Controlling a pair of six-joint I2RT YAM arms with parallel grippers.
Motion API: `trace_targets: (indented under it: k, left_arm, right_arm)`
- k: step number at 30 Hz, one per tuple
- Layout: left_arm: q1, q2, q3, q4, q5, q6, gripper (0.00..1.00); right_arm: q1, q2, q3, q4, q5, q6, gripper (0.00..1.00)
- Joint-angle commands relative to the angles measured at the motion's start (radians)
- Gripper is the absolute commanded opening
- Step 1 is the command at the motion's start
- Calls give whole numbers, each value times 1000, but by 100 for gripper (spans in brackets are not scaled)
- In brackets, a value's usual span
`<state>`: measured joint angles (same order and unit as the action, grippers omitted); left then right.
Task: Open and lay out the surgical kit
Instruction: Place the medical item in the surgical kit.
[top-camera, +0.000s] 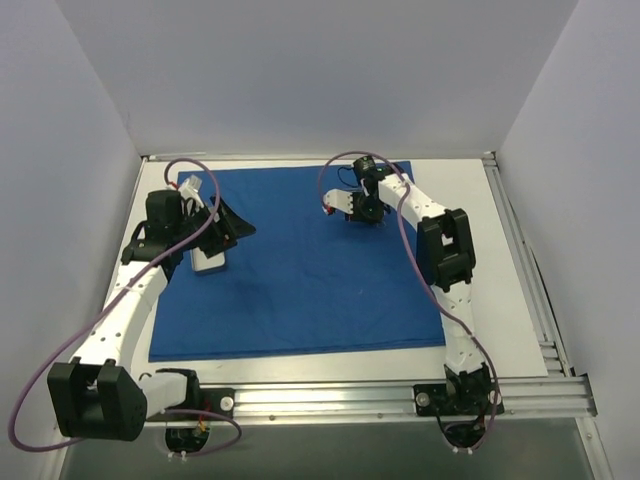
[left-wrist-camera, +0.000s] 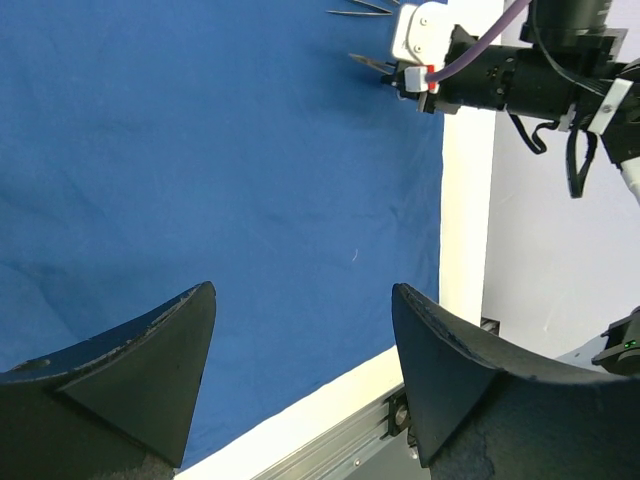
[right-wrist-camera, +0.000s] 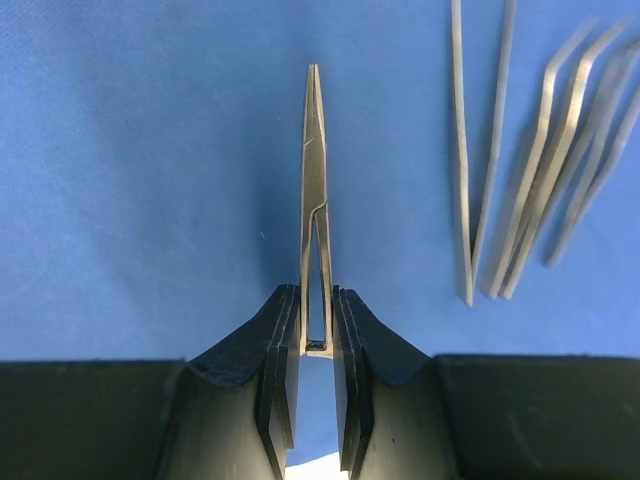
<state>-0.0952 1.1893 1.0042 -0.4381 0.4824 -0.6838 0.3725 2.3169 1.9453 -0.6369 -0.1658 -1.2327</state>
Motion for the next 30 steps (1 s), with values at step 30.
trace_targets:
  k: [30]
  left_arm:
    - [6, 32, -3, 84, 35, -2, 80]
  right_arm:
    - [14, 85, 80, -53, -11, 36, 22]
